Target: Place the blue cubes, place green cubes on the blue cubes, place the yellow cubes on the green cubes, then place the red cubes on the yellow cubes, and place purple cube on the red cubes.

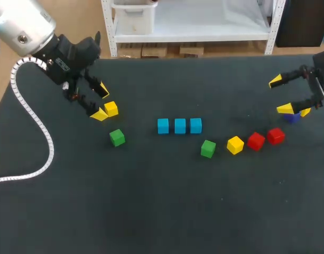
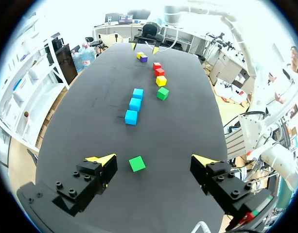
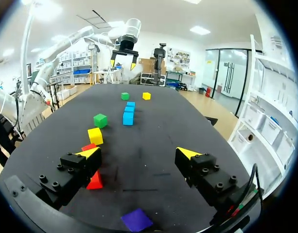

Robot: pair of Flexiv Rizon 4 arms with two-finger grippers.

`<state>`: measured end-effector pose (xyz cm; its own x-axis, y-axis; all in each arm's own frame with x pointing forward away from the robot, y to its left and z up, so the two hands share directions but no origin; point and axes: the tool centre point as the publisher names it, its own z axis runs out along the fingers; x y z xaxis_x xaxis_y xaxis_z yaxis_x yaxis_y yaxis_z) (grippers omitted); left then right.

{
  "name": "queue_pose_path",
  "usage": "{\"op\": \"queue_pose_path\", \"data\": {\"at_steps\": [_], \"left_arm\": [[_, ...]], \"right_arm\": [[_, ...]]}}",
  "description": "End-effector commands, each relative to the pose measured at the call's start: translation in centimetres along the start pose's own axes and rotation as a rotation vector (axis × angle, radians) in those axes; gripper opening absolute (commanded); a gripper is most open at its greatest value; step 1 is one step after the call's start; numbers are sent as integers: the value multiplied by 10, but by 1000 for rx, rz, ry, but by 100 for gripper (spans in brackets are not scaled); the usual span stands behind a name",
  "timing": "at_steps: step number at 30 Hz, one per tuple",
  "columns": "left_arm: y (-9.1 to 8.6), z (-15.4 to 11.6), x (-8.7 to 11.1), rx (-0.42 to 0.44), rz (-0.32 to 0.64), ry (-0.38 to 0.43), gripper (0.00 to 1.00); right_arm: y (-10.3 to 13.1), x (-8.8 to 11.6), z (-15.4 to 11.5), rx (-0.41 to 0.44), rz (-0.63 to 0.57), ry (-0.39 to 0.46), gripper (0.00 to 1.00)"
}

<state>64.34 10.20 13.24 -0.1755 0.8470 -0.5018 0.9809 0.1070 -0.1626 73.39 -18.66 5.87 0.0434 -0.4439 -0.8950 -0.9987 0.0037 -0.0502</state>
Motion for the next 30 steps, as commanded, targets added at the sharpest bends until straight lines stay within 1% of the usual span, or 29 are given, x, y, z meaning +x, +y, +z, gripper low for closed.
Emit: {"op": "queue_pose_path", "data": {"at_steps": [1,14,16,22,23,24,27,30], "left_arm": [[1,0,0,0,2,0,100],[1,0,0,0,2,0,100],[-1,-4,6,4,69,-4,100],[-4,-9,17,58,341,137,100],[-3,-11,19,56,387,169,100],[-3,-12,20,60,435,182,100],[1,-15,22,90,543,209,100],[8,-10,22,125,626,271,100]], "right_arm": [[-11,6,0,-39,1,-21,100],[-11,6,0,-39,1,-21,100],[-11,6,0,-39,1,-21,100],[-11,6,0,-39,1,-21,100],[-11,6,0,-39,1,-21,100],[-11,6,0,-39,1,-21,100],[-11,6,0,-39,1,-21,100],[-11,6,0,-39,1,-21,100]]}}
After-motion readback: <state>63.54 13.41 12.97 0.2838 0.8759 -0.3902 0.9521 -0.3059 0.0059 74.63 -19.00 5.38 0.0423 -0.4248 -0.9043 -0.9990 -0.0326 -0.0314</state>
